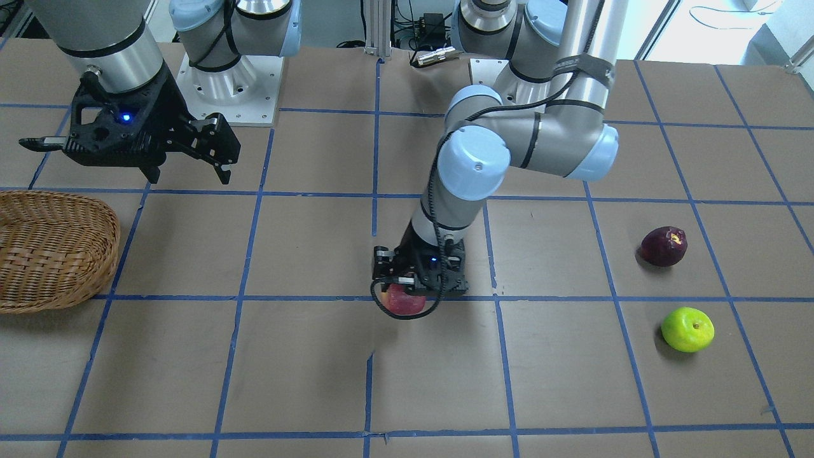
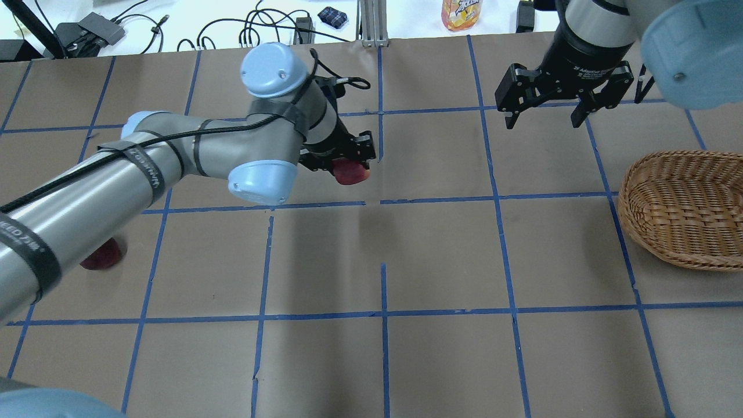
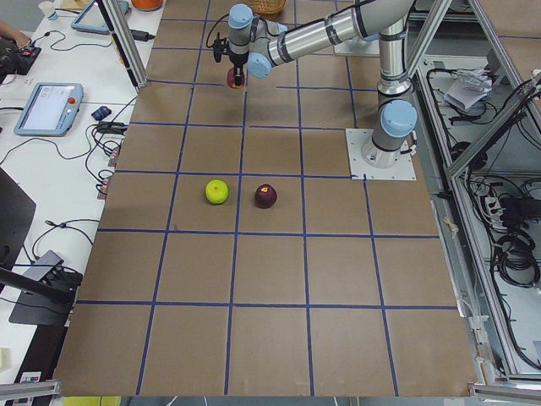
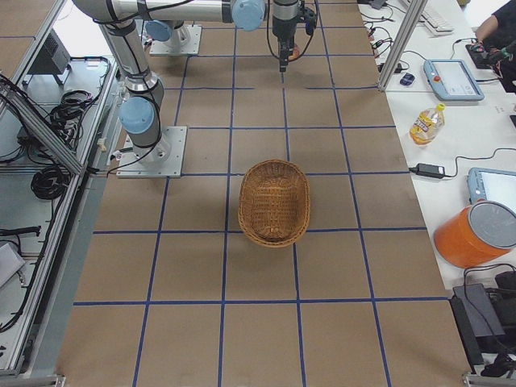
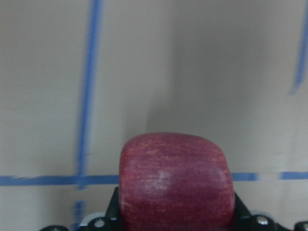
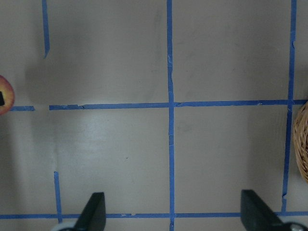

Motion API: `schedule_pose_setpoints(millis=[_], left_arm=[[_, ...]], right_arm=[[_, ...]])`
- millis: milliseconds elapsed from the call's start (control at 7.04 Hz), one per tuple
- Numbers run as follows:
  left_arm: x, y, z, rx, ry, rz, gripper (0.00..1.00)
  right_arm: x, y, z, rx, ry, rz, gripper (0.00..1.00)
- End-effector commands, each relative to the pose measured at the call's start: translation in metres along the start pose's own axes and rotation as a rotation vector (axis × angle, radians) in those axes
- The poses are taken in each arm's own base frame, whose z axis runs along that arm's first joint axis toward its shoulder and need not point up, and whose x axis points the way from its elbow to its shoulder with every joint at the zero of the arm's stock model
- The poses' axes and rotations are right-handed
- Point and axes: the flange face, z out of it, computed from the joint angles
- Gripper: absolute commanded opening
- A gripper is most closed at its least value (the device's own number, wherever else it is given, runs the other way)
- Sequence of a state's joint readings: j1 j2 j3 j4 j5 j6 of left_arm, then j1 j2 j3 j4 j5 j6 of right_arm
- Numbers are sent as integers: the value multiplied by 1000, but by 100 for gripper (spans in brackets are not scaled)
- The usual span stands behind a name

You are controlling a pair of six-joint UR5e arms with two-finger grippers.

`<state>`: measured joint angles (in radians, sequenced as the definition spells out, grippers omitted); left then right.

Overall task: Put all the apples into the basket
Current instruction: 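Carry the red apple with the left gripper to the table center and release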

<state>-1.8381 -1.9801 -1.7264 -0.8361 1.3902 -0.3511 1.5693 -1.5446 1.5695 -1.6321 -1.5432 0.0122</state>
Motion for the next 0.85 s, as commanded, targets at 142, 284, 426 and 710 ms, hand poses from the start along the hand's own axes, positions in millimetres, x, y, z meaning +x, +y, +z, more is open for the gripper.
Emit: schedule_pose_setpoints(millis=[142,284,426,710], left_arm=[[29,9,46,-2,-26,-3,10],[26,9,56,-3,-32,-3,20],[24,7,62,4,-54,-11,77],[26,6,56,22,-51,2,100]], right_arm=[[0,0,0,0,0,0,100],[0,0,0,0,0,0,100],[0,0,1,-1,0,0,100],[0,-4,2,8,-2,-3,100]])
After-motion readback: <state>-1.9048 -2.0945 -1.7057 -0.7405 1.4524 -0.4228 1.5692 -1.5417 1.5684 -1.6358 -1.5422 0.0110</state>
